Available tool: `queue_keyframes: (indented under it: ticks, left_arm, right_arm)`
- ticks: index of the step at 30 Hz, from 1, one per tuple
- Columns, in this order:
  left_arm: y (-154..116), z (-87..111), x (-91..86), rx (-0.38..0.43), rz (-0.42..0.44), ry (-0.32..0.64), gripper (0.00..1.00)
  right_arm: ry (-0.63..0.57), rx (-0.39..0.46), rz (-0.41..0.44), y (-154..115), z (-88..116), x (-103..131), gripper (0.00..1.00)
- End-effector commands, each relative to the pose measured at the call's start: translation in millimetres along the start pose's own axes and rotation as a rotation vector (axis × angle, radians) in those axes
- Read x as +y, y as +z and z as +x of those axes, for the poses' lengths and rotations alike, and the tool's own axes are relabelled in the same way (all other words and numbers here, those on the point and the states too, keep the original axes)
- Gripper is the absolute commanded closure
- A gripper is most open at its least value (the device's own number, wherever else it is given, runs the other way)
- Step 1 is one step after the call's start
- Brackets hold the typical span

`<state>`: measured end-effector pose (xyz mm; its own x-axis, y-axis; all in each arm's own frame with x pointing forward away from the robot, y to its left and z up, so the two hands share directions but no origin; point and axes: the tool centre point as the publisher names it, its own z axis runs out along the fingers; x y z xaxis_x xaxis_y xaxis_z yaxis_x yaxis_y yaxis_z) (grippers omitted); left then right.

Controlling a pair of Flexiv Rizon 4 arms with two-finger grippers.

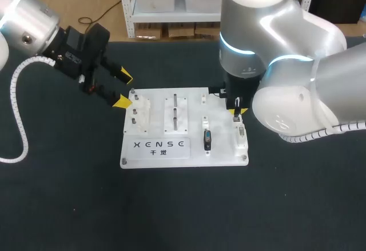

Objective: Insert the USB connector, Ethernet cable, and multi-pin plug into their matching sockets one by one.

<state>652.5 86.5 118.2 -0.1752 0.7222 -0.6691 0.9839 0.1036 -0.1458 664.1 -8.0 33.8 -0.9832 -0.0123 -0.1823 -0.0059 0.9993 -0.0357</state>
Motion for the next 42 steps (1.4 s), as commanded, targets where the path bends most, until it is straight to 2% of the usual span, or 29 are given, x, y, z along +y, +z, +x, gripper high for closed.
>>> queue_keyframes:
  ticks: [1, 17, 30, 38, 39, 41, 42]
  left_arm:
    - [0.1, 0.8, -0.7, -0.002, -0.002, 0.001, 0.00]
    - [0.1, 0.8, -0.7, -0.002, -0.002, 0.001, 0.00]
    - [0.1, 0.8, -0.7, -0.002, -0.002, 0.001, 0.00]
    - [0.1, 0.8, -0.7, -0.002, -0.002, 0.001, 0.00]
    - [0.1, 0.8, -0.7, -0.002, -0.002, 0.001, 0.00]
    - [0.1, 0.8, -0.7, -0.002, -0.002, 0.001, 0.00]
    - [0.1, 0.8, -0.7, -0.002, -0.002, 0.001, 0.00]
  right_arm:
    - [0.002, -0.002, 0.000, 0.8, 0.9, -0.4, 1.00]
    - [-0.002, 0.011, 0.003, 6.2, 2.9, -2.2, 1.00]
    - [0.053, 0.057, 0.052, 30.6, 8.8, -6.1, 1.00]
    - [0.058, 0.015, 0.010, 12.2, 0.9, 0.5, 1.00]
    - [0.051, 0.004, 0.009, 9.2, 0.0, 1.4, 0.90]
    - [0.041, -0.016, 0.009, 1.5, -1.7, 3.6, 0.51]
    - [0.034, -0.030, 0.008, -2.6, -2.5, 5.0, 0.00]
